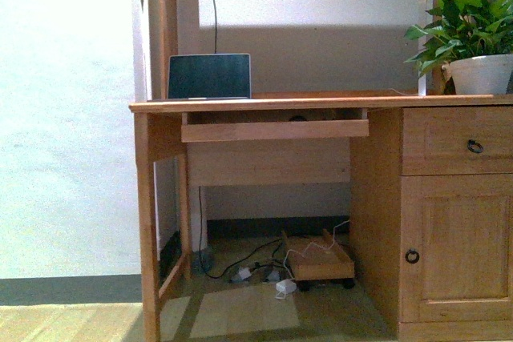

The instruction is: Place mouse

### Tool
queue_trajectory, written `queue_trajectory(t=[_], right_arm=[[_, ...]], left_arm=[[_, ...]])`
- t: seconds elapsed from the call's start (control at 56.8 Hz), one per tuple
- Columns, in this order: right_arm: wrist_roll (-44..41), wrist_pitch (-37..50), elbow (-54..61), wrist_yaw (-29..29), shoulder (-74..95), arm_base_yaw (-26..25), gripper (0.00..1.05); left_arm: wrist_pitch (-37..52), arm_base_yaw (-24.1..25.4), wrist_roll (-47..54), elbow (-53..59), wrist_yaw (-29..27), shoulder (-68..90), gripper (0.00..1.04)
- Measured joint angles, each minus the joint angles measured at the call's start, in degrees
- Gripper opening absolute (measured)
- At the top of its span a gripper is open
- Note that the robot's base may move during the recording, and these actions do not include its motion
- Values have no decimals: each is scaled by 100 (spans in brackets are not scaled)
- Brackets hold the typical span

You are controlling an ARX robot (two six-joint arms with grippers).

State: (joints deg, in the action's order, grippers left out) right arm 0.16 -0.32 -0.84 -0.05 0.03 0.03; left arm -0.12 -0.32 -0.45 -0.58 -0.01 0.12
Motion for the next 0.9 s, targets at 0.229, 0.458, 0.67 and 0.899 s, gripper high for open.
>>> queue_trajectory(t=[0.229, 0.458, 0.67, 0.899], right_arm=[[0, 0, 0, 0, 0, 0, 97], [0, 0, 0, -2, 0, 0, 97], [0, 0, 0, 0, 0, 0, 97], [0, 0, 0, 0, 0, 0, 97]], left_arm=[[0, 0, 0, 0, 0, 0, 97], [0, 0, 0, 0, 0, 0, 97], [0, 0, 0, 0, 0, 0, 97], [0, 0, 0, 0, 2, 0, 97]])
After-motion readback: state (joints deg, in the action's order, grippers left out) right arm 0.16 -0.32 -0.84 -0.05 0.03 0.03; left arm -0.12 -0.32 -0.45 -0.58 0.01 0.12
